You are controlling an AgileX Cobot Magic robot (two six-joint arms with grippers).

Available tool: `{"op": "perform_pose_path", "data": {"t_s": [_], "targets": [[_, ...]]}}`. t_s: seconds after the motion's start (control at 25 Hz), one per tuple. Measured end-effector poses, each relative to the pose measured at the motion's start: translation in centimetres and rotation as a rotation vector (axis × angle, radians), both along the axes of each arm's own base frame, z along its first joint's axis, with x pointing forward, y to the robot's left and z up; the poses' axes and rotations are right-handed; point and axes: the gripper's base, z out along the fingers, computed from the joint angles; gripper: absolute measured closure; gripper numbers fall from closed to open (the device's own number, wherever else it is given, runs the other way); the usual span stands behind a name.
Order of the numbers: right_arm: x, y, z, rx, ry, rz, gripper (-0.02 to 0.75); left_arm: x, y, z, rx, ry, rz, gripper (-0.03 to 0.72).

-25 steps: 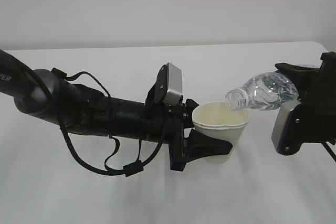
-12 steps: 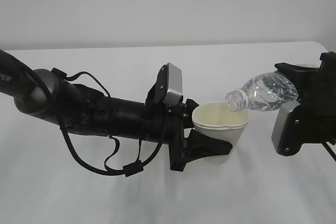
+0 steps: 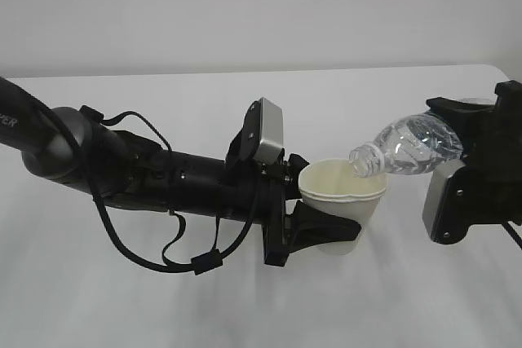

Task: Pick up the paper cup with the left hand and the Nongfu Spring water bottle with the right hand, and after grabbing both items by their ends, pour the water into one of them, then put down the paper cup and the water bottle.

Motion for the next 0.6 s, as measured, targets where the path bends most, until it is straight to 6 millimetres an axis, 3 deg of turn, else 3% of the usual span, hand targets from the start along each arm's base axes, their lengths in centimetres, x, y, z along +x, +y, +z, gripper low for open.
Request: {"op": "perform_pose_path", "data": {"t_s": [0.6], "targets": [[0.11,0.01,0.09,0.002,-0.004,0.0,0.382,0.02,0.01,-0.06,0.007,-0.001,0.002,0.258]]}}
